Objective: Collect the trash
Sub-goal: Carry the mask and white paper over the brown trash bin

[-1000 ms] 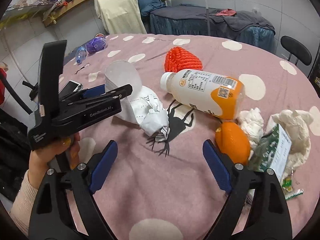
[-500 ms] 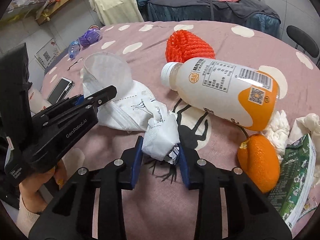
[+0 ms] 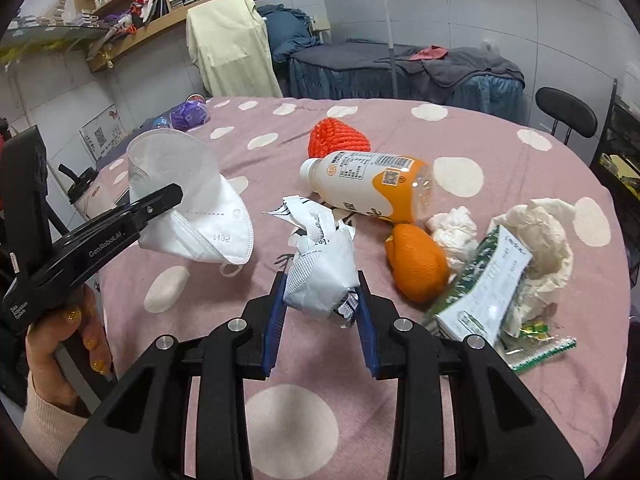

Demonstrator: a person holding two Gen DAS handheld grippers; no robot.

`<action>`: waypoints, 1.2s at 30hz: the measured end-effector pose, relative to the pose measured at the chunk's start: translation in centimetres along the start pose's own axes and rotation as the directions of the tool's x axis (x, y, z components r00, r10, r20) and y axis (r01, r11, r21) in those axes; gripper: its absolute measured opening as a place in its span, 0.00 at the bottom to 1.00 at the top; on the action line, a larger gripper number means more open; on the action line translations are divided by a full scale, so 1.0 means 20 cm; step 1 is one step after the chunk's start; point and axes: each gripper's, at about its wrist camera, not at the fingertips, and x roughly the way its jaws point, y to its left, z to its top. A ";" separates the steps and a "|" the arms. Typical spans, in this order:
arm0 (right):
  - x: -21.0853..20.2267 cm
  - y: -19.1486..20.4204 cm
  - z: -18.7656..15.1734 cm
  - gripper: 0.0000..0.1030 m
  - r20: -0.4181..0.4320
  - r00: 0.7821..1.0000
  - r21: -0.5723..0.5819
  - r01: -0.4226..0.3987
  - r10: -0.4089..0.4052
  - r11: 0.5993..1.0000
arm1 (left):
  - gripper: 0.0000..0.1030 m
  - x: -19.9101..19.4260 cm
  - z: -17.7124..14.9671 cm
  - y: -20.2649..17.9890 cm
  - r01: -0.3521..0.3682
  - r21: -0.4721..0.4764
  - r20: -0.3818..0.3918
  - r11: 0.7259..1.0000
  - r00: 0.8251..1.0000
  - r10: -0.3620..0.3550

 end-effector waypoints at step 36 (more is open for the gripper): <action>-0.83 -1.13 -0.69 0.33 0.053 0.883 0.482 0.386 -0.466 0.787 | 0.11 -0.23 -0.14 -1.03 0.432 0.236 -0.016 0.870 0.897 -0.441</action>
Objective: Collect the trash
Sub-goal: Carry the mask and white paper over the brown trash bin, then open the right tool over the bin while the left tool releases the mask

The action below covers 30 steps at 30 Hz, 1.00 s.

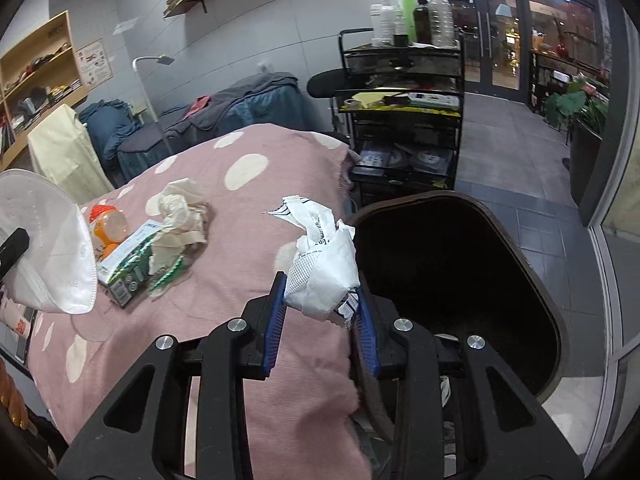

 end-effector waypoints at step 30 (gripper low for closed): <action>0.24 -0.62 -0.14 0.77 -0.092 0.955 0.139 0.293 -0.282 0.946 | 0.11 0.38 -0.02 -0.50 0.209 0.150 -0.158 0.966 0.970 -0.185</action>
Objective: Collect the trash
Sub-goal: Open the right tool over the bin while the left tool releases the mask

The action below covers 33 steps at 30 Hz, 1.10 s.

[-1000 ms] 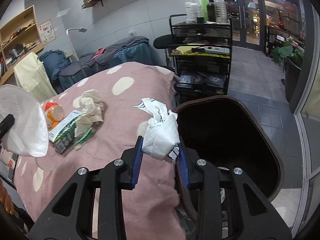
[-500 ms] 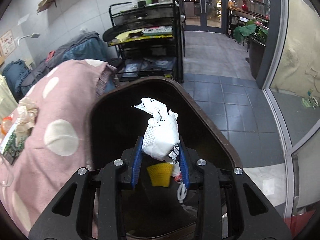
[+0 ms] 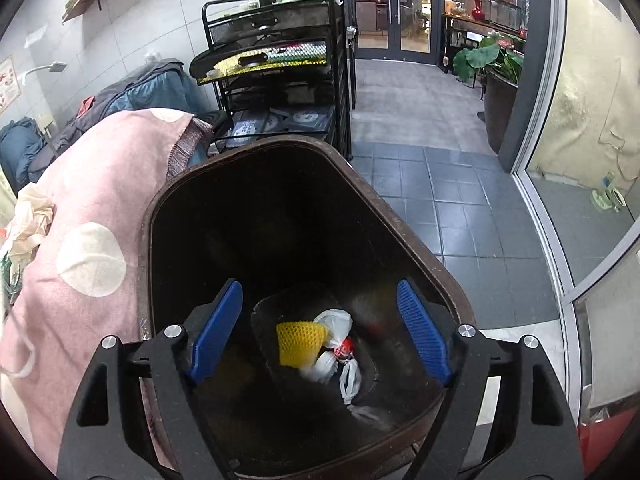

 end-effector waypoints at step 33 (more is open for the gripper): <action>-0.39 -0.34 -0.14 0.86 0.129 0.988 0.165 0.067 -0.088 0.984 | 0.11 0.67 0.08 -0.38 0.115 0.098 -0.243 0.989 0.966 -0.088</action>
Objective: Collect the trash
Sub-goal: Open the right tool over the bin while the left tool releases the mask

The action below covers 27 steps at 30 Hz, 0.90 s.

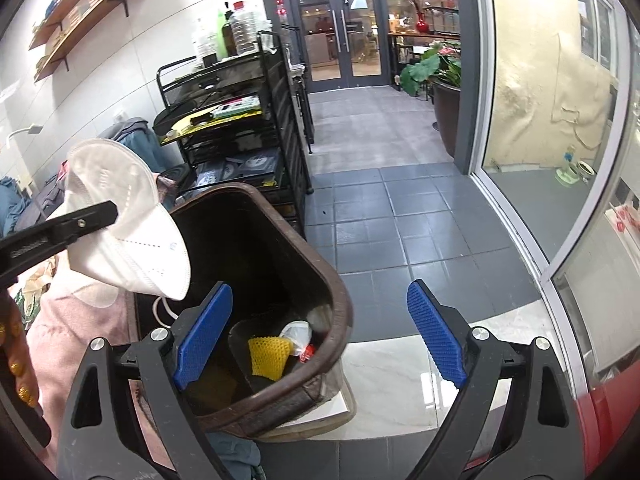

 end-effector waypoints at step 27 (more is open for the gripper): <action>0.00 -0.09 -0.02 0.89 -0.004 1.000 0.072 0.024 -0.023 0.997 | 0.89 -0.01 -0.05 -0.07 -0.081 0.094 0.069 0.992 0.995 0.075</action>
